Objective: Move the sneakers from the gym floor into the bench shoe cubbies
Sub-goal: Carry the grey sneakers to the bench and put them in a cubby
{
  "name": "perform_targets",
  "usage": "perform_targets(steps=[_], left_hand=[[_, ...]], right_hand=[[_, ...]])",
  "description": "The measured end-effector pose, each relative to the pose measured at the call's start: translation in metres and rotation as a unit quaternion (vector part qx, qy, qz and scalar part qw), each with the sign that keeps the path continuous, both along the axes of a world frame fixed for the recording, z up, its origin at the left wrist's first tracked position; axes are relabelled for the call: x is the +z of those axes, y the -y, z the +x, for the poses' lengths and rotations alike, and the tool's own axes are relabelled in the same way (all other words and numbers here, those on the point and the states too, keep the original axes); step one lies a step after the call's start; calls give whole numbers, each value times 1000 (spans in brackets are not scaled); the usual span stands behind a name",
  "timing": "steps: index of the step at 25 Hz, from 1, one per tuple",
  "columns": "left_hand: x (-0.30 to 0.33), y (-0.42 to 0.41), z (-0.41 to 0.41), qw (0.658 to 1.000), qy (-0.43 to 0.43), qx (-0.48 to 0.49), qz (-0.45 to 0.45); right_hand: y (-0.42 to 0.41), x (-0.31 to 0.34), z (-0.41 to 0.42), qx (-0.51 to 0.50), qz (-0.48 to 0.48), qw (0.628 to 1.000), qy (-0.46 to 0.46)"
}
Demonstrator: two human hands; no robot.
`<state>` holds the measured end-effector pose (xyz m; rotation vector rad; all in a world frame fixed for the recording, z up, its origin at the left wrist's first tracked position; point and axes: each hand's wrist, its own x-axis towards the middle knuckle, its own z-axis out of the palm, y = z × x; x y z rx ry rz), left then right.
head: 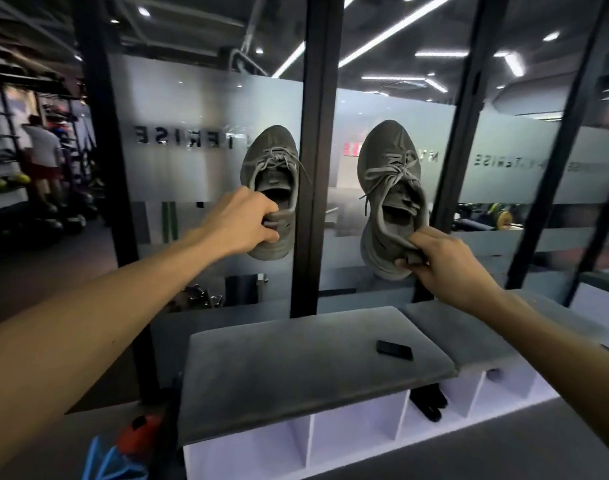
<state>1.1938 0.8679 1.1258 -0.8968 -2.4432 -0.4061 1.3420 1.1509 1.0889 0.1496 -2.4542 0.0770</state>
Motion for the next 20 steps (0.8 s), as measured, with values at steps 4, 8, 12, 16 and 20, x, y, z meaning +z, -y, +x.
perform_targets(steps=[4,8,12,16,20], left_hand=[[-6,2,-38,998,10,66,-9],[-32,-4,-60,992,32,121,-21],[-91,-7,-74,988,37,146,-18],[-184,-2,-79,984,65,160,-37],[-310,10,-77,982,89,159,-55]], right_hand=[[-5,-8,-80,73,-20,997,13],[-8,-32,-139,142,-32,989,6],[-5,-90,-186,186,-51,981,9],[9,-188,-213,220,-62,973,23],[27,-314,-223,247,-57,966,51]])
